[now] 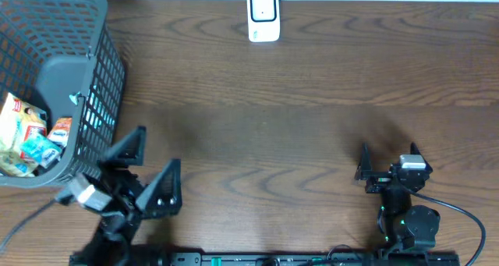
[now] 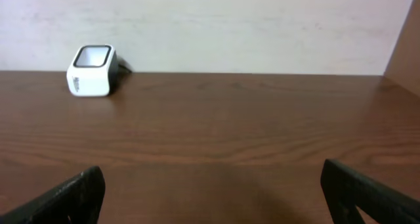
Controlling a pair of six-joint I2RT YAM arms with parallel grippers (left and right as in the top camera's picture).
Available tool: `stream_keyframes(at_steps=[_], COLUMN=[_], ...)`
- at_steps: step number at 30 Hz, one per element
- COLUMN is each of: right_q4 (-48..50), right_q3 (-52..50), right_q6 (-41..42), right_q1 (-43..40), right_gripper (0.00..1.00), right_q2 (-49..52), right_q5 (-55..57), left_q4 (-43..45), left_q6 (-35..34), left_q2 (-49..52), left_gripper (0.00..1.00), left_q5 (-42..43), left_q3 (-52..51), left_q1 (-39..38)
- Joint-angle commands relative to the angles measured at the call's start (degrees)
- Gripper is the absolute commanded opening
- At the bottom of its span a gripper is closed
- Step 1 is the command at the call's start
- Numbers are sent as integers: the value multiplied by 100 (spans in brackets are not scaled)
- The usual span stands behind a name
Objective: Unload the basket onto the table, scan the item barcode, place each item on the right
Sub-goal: 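Move the left gripper toward the grey basket, then reach into the basket and grasp the yellow chip bag with left gripper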
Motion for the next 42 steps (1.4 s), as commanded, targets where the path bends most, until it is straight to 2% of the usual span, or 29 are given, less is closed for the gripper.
stream_keyframes(at_steps=[1,3,7,9,11,13,16,17,18,22,24,25,26,28,30,33,34,36,38,40,42], right_q4=[-24,-24,-24,-24,-24,-24,-24,-24,-24,-24,-24,-24,-24,-24,-24,-24,-24,-24,-24,-24,-24], right_q3=[-11,-11,-11,-11,-11,-11,-11,-11,-11,-11,-11,-11,-11,-11,-11,-11,-11,-11,-11,-11,-11], right_q6=[-66,-66,-68,-66,-68,-68,-66,-68,-68,-68,-66,-66,-68,-66,-68,-66,-68,-68,-66,-66,-66], right_q1=[35,35,35,35,35,35,35,35,35,35,35,35,35,35,35,35,35,35,35,35,35], right_gripper=[99,99,99,99,99,99,99,99,99,99,99,99,99,99,99,99,99,99,99,99,99], right_q2=[-31,-31,-31,-31,-31,-31,-31,-31,-31,-31,-31,-31,-31,-31,-31,-31,-31,-31,-31,-31,-31], right_q5=[7,9,7,9,9,9,7,7,7,7,7,7,9,7,7,7,7,9,9,7,9], left_q4=[-1515,-1989,-1351,-1661,-2483,-3803,-6308,-6835,-6999,-7635,-7954,-8255,-8437,-8824,-8968,-8970,-8961,-8854,-8721,-8642,-8406], left_q6=[1416,1965,2240,2131,2133,2321,2424,2474,2472,2531,3211,3805,4037,4374,4594,5073,5455,5578,5580,5652,6065], left_q2=[1292,1904,2844,3453,4050,4889,6537,7101,7355,7982,8293,8459,8542,8780,9009,9270,9374,9499,9656,9744,9849], left_gripper=[98,98,98,98,98,98,98,98,97,98,98,98,98,98,98,98,98,98,98,98,98], left_q5=[1032,1176,1099,1003,1023,1001,166,96,96,155,85,-404,-883,-2575,-3713,-3807,-3866,-4378,-5342,-5633,-5633], left_q3=[1943,2702,3416,4146,5021,6255,8474,9047,9221,9250,9248,9248,9248,9226,9117,8876,8706,8459,8142,7954,7615], left_q1=[28,28,83,409,778,1403,2806,3311,3563,4317,4551,4592,4581,4417,4214,3939,3766,3585,3412,3348,3322])
